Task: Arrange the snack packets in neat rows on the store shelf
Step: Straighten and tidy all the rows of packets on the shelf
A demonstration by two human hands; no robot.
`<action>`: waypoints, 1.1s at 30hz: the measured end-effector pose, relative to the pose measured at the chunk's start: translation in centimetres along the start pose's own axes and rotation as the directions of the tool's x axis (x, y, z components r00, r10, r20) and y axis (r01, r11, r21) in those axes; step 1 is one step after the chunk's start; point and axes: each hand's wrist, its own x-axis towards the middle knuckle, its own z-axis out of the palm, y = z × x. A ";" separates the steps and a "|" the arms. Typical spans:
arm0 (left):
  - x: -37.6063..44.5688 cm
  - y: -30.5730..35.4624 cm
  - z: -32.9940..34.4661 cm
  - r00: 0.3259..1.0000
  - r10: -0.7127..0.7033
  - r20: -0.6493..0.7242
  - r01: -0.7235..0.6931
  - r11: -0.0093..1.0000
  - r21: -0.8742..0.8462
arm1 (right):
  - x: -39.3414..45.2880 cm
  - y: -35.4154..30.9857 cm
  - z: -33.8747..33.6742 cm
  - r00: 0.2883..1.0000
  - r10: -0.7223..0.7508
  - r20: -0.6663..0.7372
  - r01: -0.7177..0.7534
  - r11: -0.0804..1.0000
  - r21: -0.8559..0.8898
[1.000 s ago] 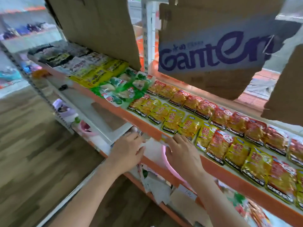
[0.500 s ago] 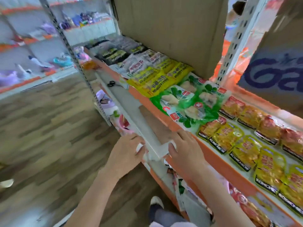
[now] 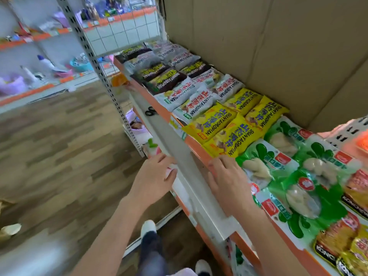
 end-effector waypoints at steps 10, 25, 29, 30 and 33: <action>12.6 -14.9 -7.1 0.988 0.148 0.035 -0.145 0.987 -0.069 | 14.9 -8.3 7.4 0.992 0.122 -0.042 -0.126 0.984 -0.122; 31.3 -25.1 -7.9 0.938 0.339 0.071 -0.334 0.940 -0.070 | 33.3 -9.3 13.4 0.944 0.299 -0.141 -0.302 0.953 0.006; 37.2 -27.3 -8.4 0.928 0.361 0.092 -0.359 0.933 -0.037 | 38.7 -9.2 14.7 0.917 0.391 -0.076 -0.394 0.918 -0.031; 38.3 -27.7 -8.6 0.931 0.349 0.105 -0.350 0.937 -0.014 | 39.6 -9.2 14.8 0.910 0.411 -0.053 -0.413 0.909 -0.046; 41.1 -28.6 -9.0 0.927 0.352 0.131 -0.358 0.933 0.024 | 41.5 -8.7 15.7 0.893 0.447 0.054 -0.438 0.891 -0.118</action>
